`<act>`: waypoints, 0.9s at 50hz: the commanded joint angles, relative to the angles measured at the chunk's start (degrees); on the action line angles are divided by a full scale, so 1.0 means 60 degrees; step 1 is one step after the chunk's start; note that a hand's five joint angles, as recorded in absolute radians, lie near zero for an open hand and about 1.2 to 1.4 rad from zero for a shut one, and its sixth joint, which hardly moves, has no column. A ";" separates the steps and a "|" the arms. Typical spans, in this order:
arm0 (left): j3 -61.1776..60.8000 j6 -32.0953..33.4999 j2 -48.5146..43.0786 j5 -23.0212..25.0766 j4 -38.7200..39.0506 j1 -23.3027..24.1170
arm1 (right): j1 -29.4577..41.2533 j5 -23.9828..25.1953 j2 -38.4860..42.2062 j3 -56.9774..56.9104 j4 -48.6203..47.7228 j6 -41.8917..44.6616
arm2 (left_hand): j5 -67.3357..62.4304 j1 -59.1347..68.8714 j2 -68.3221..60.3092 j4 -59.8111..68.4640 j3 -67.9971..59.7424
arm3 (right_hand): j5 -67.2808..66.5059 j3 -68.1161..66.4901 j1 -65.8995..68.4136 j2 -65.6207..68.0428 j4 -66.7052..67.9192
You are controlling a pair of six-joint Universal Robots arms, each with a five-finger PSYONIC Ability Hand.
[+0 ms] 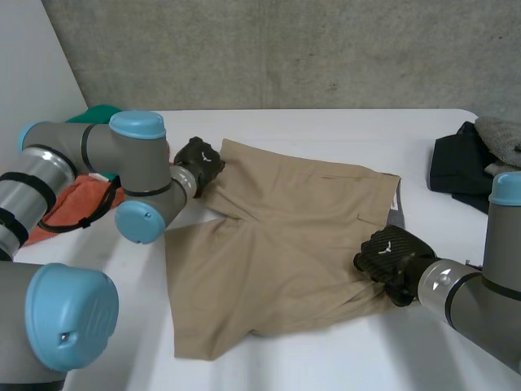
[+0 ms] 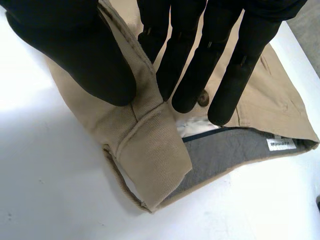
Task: Fold the laundry.
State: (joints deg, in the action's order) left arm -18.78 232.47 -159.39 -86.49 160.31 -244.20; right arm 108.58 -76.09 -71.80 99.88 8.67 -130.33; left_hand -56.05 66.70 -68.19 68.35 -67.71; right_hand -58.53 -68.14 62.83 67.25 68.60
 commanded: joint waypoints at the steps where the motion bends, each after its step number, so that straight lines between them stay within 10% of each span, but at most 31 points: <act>1: -0.0869 0.0776 0.0315 -0.1257 0.0250 0.0065 | 0.0213 -0.0062 -0.0119 0.0067 0.0093 -0.0163 | -0.2325 0.2217 -0.1968 0.1942 -0.2048 | -0.1911 -0.1977 0.2862 0.2125 0.1900; 6: -0.0986 0.0822 0.0387 -0.1758 0.0162 0.0226 | 0.0374 -0.0076 -0.0265 0.0066 0.0283 -0.0412 | -0.2078 0.1970 -0.1722 0.1696 -0.1802 | -0.1911 -0.1977 0.2862 0.2125 0.1900; 14: -0.1599 0.0164 0.1425 -0.1930 0.0382 0.0358 | 0.0550 -0.0179 -0.0324 0.0052 0.0313 -0.0574 | 0.5445 -0.5553 0.5802 -0.5828 0.5721 | -0.1911 -0.1977 0.2862 0.2125 0.1900; 20: -0.3298 -0.1271 0.3271 -0.2592 0.0440 0.0329 | 0.0814 -0.0179 -0.0353 -0.0007 0.0269 -0.0691 | 0.7118 -0.7226 0.7474 -0.7500 0.7394 | -0.1911 -0.1977 0.2862 0.2125 0.1900; 33: -1.0398 -0.5944 0.8500 -0.0793 0.0397 0.0708 | 0.1268 -0.0559 -0.0427 -0.0943 -0.0009 -0.2211 | 0.5552 -0.5660 0.5909 -0.5935 0.5829 | -0.1911 -0.1977 0.2862 0.2125 0.1900; 45: -1.2691 -0.6313 0.8680 -0.1507 0.0558 0.2057 | 0.0931 -0.1745 0.0261 -0.2247 -0.0303 -0.5319 | 0.5522 -0.5630 0.5879 -0.5905 0.5799 | -0.1911 -0.1977 0.2862 0.2125 0.1900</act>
State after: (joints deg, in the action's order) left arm -92.95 194.20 -105.31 -90.93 163.36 -235.31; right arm 115.19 -82.21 -72.89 89.77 7.21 -154.74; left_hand -18.05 27.56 -27.72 27.99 -27.55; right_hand -58.53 -68.14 62.83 67.26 68.60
